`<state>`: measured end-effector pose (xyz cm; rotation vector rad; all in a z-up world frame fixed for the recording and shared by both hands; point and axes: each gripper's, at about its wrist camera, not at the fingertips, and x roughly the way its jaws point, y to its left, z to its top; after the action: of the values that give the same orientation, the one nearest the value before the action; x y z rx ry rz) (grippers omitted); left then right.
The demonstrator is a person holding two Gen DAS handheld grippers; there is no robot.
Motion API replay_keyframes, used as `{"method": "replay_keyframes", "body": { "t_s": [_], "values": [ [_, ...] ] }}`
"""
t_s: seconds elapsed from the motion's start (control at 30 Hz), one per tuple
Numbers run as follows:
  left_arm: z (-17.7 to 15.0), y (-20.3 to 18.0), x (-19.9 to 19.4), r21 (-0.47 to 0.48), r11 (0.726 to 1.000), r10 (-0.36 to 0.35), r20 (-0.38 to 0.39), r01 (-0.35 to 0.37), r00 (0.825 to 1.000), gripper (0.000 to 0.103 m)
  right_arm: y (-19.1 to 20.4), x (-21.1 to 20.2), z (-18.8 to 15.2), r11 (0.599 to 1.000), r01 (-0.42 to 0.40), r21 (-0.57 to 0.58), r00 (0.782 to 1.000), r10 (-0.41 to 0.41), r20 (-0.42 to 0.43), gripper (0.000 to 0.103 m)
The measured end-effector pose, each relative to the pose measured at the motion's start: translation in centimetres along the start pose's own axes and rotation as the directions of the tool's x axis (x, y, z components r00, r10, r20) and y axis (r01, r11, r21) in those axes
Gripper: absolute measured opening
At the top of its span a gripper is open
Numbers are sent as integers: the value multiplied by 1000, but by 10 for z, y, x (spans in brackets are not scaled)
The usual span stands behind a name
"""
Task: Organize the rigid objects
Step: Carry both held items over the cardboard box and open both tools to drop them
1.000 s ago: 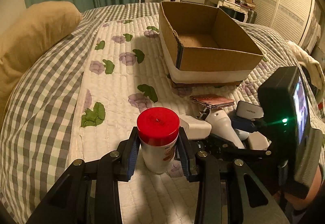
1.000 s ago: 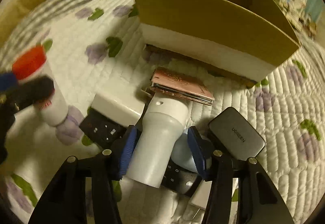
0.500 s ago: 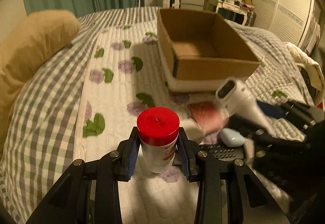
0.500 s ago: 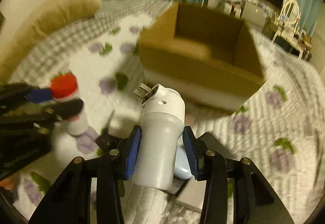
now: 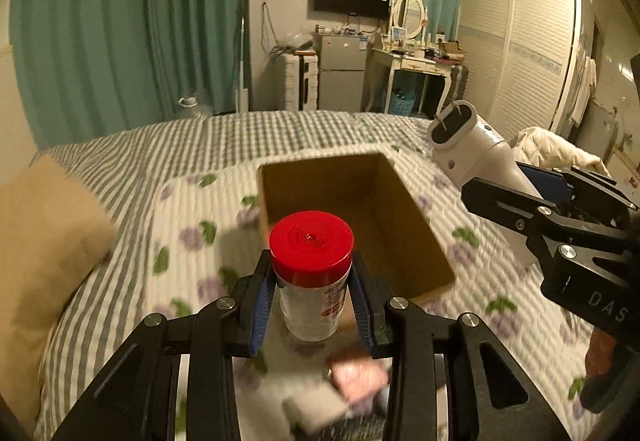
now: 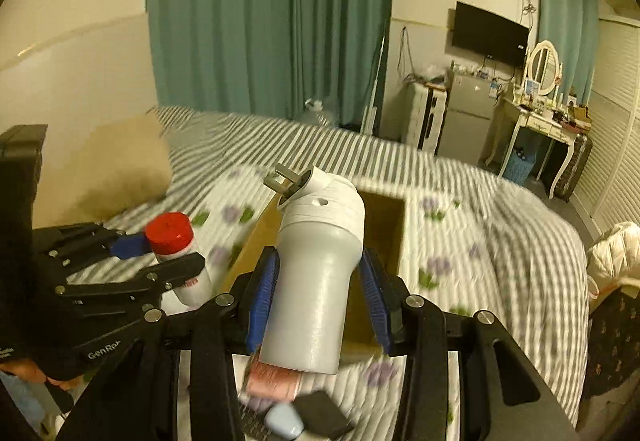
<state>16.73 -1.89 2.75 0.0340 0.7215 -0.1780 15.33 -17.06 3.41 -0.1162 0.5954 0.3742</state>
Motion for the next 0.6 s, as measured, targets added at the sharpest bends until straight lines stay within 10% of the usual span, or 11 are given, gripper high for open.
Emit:
{"method": "replay_keyframes", "body": {
  "t_s": [0.6],
  "values": [
    [0,-16,145,6,1000,-20,-148,21,989,37,-59,119,-11,997,54,57,993,-48,-104,42]
  ]
}}
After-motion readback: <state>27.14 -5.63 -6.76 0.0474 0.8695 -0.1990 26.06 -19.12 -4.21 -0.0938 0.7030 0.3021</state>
